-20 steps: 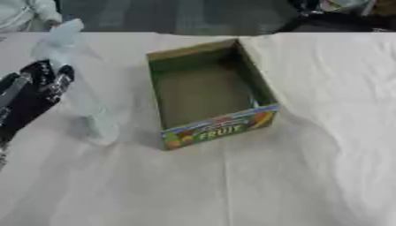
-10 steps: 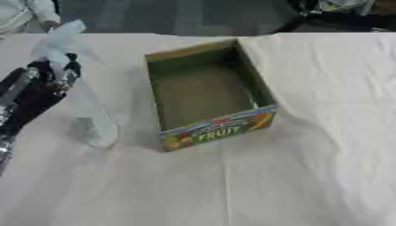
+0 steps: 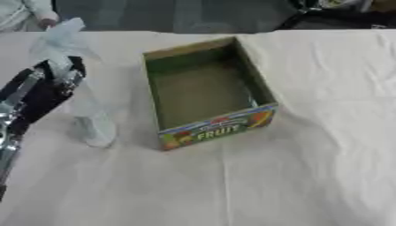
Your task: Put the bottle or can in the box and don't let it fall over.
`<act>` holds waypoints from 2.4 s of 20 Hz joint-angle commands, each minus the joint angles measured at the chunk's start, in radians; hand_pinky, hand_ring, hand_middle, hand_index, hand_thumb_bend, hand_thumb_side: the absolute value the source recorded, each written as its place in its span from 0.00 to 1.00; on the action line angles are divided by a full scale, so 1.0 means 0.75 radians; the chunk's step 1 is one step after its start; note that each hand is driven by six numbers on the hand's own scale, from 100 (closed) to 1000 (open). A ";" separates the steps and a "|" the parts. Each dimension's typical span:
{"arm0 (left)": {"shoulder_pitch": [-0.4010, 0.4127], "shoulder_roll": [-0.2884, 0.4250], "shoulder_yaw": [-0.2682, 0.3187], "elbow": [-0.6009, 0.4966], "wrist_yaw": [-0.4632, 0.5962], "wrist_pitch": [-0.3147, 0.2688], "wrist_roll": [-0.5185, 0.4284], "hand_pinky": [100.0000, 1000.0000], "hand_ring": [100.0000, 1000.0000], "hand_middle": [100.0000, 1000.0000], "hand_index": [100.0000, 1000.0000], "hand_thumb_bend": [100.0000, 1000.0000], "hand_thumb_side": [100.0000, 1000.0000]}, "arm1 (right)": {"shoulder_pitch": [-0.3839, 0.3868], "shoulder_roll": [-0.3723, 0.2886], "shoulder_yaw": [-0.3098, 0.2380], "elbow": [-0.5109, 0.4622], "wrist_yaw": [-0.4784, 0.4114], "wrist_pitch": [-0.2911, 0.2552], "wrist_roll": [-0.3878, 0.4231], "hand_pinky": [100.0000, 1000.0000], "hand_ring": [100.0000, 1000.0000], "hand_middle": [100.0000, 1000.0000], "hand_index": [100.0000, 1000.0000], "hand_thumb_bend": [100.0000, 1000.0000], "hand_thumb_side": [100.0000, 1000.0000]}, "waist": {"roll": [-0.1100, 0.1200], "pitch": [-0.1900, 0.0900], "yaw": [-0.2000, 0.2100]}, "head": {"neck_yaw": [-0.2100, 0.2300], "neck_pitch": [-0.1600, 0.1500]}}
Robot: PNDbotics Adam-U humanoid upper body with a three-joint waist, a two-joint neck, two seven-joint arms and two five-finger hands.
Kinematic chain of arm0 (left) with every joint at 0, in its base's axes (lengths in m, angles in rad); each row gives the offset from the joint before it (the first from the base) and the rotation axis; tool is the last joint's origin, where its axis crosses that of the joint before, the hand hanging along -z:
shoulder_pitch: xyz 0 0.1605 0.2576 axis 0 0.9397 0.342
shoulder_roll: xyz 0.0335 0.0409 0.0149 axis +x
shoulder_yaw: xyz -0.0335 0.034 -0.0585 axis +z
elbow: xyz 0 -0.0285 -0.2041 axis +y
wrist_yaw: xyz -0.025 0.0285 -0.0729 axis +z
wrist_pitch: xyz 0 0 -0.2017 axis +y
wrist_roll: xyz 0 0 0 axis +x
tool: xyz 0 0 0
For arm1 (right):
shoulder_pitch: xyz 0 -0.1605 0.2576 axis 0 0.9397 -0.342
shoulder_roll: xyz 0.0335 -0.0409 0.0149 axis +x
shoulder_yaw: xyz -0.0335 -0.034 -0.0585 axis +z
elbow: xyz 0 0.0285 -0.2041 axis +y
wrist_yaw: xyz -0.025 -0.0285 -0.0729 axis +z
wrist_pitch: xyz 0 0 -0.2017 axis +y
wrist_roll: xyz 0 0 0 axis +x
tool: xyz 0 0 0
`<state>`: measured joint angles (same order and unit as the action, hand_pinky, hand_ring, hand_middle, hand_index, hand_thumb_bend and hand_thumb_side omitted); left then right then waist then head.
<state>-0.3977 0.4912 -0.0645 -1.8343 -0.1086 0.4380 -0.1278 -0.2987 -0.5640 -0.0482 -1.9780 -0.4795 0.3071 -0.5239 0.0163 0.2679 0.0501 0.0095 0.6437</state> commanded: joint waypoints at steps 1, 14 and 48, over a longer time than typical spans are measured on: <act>-0.022 0.011 0.000 -0.004 -0.016 0.000 0.016 1.00 0.84 0.69 0.86 0.00 0.66 | -0.010 -0.017 -0.005 -0.029 0.007 0.007 0.001 0.75 0.91 0.93 0.93 0.00 1.00 | 0.000 -0.014 0.000 | 0.006 -0.025; 0.011 -0.047 -0.031 0.078 0.030 -0.092 0.130 1.00 0.73 0.64 0.82 0.00 0.36 | -0.010 -0.011 -0.009 -0.029 0.010 0.010 0.002 0.75 0.91 0.93 0.93 0.00 1.00 | -0.008 -0.001 -0.006 | 0.009 -0.043; -0.075 -0.043 -0.062 0.147 0.238 -0.228 0.475 1.00 0.04 0.00 0.04 0.00 0.44 | 0.000 -0.008 -0.025 -0.029 -0.011 0.000 -0.022 0.76 0.89 0.90 0.92 0.00 1.00 | 0.006 -0.013 -0.020 | 0.002 -0.018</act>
<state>-0.4376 0.4244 -0.1191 -1.6845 0.0727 0.2634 0.2315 -0.2939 -0.5487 -0.0553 -1.9780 -0.4841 0.3087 -0.5374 0.0207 0.2811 0.0347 0.0141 0.6245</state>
